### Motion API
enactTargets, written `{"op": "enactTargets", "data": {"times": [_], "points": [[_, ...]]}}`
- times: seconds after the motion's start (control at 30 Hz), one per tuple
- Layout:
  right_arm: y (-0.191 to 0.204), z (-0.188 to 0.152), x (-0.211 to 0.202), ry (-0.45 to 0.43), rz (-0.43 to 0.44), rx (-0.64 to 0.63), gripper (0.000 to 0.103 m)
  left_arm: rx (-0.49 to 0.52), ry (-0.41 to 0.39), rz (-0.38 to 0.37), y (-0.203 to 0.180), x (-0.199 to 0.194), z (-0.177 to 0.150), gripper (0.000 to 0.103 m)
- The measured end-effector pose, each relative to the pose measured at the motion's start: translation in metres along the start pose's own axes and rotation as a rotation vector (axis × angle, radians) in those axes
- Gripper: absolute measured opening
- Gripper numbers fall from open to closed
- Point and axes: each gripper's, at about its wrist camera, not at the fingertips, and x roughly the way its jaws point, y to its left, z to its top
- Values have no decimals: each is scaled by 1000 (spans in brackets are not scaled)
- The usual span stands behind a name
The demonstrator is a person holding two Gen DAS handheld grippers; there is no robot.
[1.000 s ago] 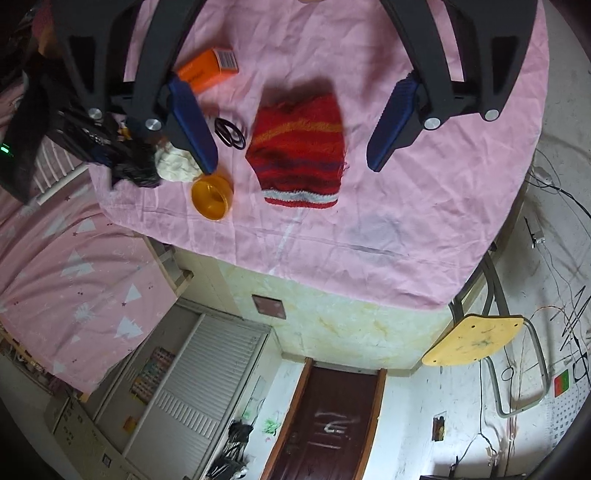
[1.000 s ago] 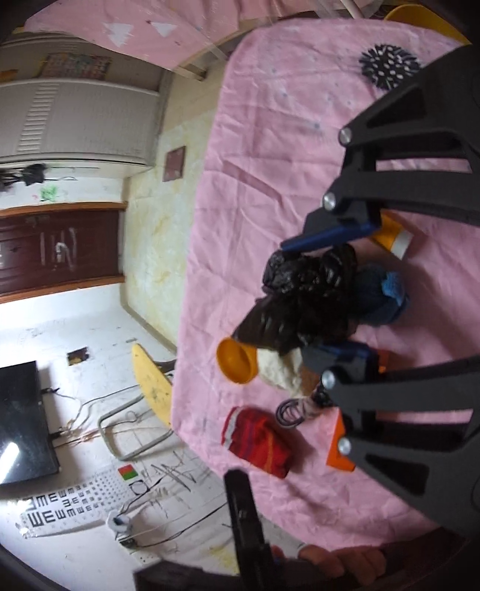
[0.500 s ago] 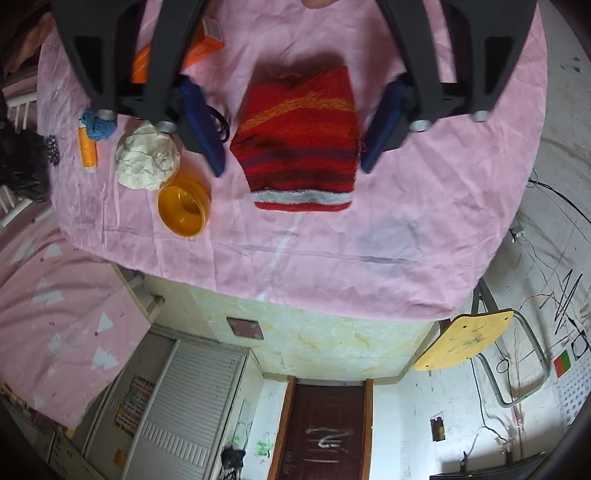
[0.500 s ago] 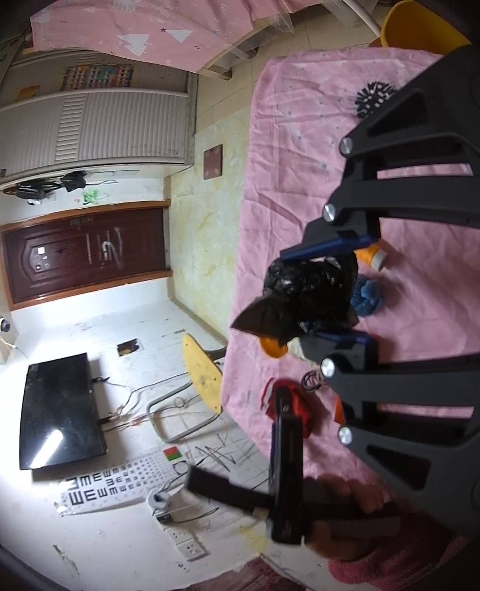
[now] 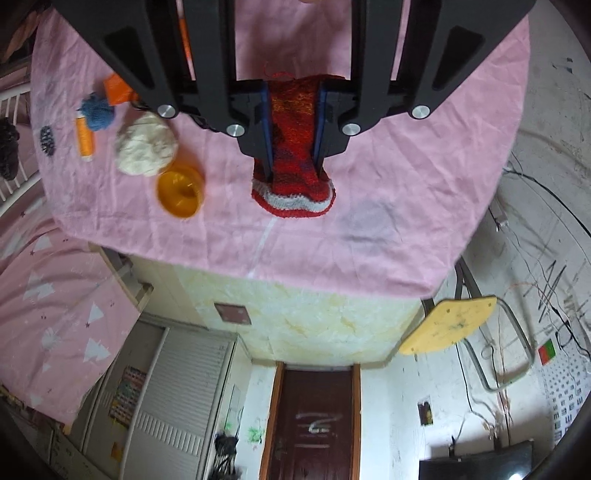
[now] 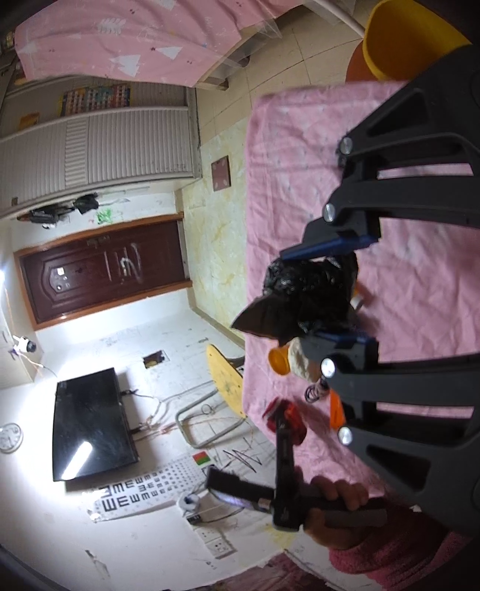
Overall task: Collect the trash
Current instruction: 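Carry the red hat and black bag to the yellow bin and release both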
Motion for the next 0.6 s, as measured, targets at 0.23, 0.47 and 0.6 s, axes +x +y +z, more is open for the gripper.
{"op": "enactTargets", "data": {"times": [0.23, 0.47, 0.6], "points": [[-59, -8, -39, -53, -92, 82, 32, 81, -85, -58, -40, -55, -1, 11], [-119, -20, -85, -137, -196, 192, 32, 193, -116, -195, -128, -92, -5, 11], [-150, -27, -107, -161, -251, 241, 32, 278, -111, -259, -190, -101, -15, 11]]}}
